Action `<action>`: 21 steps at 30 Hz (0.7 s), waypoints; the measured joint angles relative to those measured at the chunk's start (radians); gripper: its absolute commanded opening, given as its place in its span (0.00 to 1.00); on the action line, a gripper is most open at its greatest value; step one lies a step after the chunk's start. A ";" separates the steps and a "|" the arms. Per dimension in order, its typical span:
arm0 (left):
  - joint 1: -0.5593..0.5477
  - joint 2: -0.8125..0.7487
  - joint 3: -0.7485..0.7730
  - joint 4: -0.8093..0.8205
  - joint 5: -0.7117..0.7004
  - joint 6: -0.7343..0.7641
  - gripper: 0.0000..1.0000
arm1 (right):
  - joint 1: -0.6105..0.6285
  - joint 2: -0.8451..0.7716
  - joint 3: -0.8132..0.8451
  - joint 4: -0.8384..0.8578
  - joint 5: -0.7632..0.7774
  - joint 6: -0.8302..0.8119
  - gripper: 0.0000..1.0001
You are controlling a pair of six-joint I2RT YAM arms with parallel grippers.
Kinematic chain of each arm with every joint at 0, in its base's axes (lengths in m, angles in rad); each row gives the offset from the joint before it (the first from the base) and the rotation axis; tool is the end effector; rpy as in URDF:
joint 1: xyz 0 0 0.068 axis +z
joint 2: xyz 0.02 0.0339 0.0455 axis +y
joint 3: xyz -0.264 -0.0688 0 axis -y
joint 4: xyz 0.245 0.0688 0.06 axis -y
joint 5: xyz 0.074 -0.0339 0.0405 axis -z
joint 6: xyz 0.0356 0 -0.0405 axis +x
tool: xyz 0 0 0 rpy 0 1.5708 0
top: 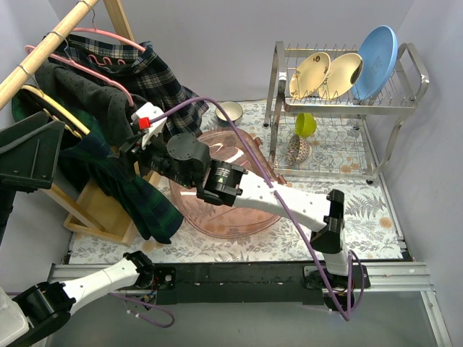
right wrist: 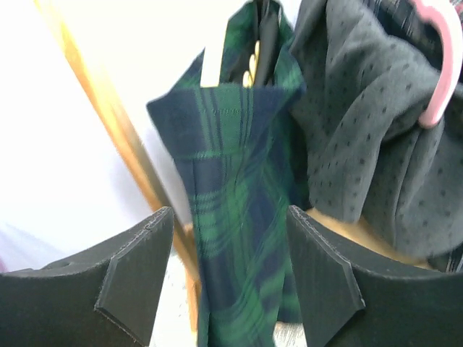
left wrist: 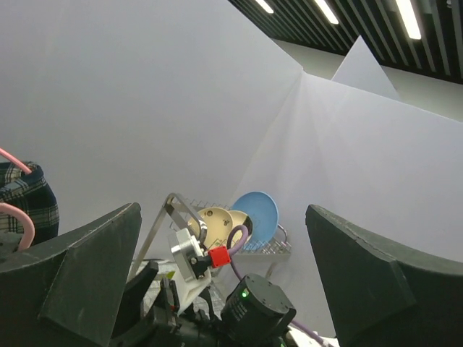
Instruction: Remove the skirt from the hanger
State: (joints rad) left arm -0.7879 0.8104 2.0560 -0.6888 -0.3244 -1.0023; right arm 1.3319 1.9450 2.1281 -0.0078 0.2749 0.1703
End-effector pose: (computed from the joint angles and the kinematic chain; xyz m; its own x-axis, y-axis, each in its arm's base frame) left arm -0.0266 0.0428 0.6131 -0.2047 -0.9267 -0.3151 0.5731 0.1475 -0.8061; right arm 0.1166 0.4379 0.4817 -0.1071 0.2496 -0.9624 -0.8663 0.4517 0.2135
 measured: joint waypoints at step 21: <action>0.000 -0.047 -0.065 -0.075 0.011 -0.008 0.98 | 0.000 0.237 0.070 0.392 -0.028 -0.145 0.62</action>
State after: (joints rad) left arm -0.7879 0.7631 1.9911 -0.7639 -0.3130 -1.0107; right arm 1.3315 2.1815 2.1983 0.3840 0.2466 0.0254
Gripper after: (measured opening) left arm 0.982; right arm 0.669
